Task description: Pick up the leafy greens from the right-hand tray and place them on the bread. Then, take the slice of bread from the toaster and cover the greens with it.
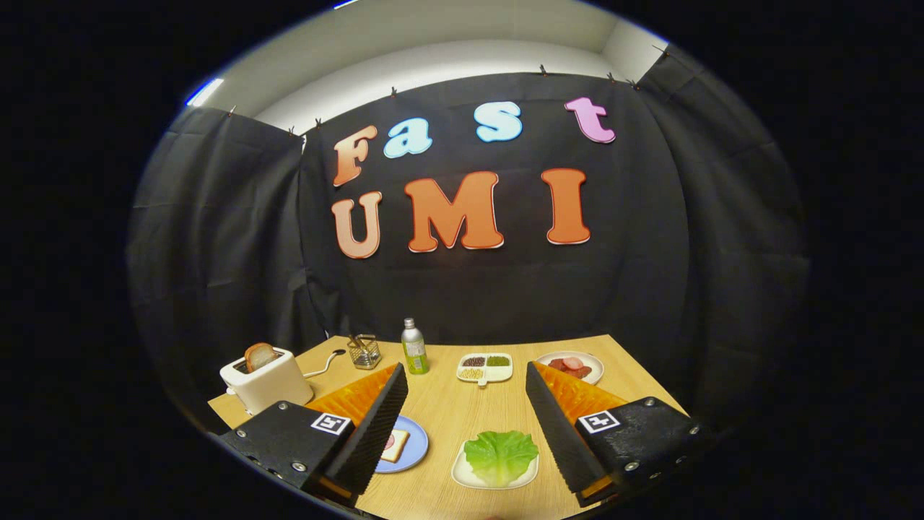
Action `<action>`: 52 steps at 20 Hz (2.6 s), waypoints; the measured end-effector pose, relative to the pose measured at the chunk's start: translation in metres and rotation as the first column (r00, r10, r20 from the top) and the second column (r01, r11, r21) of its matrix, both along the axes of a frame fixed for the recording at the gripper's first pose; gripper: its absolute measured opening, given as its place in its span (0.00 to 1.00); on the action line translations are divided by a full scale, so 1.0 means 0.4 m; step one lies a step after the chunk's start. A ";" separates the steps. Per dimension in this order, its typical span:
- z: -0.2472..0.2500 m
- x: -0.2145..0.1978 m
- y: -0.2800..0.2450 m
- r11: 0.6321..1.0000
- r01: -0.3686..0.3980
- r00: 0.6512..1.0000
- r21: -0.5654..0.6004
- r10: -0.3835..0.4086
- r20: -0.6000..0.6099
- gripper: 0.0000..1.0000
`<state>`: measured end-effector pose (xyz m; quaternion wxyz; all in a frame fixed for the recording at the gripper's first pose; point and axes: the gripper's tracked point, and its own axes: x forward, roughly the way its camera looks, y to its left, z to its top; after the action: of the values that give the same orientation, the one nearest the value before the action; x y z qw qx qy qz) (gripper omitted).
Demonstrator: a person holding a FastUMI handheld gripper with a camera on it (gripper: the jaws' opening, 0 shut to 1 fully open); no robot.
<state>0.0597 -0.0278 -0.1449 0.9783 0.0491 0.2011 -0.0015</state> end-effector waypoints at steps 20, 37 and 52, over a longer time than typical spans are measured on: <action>-0.469 -0.022 0.013 0.996 -0.086 0.848 -0.027 0.059 -0.527 0.99; -0.731 -0.026 -0.036 0.998 -0.063 0.606 -0.026 0.017 -0.795 0.91; -0.725 -0.011 -0.048 0.994 0.073 0.604 0.082 0.021 -0.796 0.09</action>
<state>0.0555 -0.0468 -0.4348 0.7827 0.0979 0.6141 -0.0266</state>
